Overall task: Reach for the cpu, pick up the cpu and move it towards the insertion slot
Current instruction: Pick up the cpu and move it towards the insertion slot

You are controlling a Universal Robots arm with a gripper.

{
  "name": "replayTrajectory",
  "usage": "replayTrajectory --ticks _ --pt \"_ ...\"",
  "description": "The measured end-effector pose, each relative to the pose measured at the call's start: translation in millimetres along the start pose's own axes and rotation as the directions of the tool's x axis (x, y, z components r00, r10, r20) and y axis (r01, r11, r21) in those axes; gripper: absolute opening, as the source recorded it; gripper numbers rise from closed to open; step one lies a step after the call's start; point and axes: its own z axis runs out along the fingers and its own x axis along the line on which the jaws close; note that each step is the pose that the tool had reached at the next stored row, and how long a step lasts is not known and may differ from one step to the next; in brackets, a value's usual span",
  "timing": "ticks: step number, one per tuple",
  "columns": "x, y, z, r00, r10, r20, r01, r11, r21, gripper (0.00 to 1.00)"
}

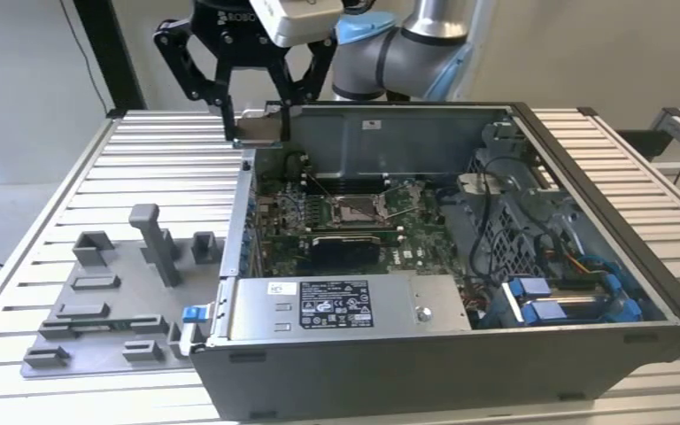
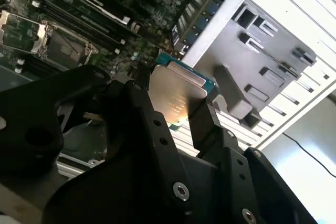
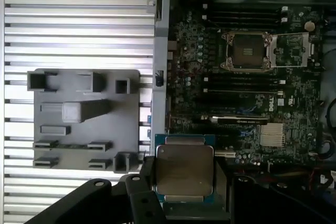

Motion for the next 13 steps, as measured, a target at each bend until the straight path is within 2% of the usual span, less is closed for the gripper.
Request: replayTrajectory --ticks 13 --pt "-48.1 -0.2 -0.6 1.0000 0.000 0.0000 0.000 1.0000 -0.0001 0.00"
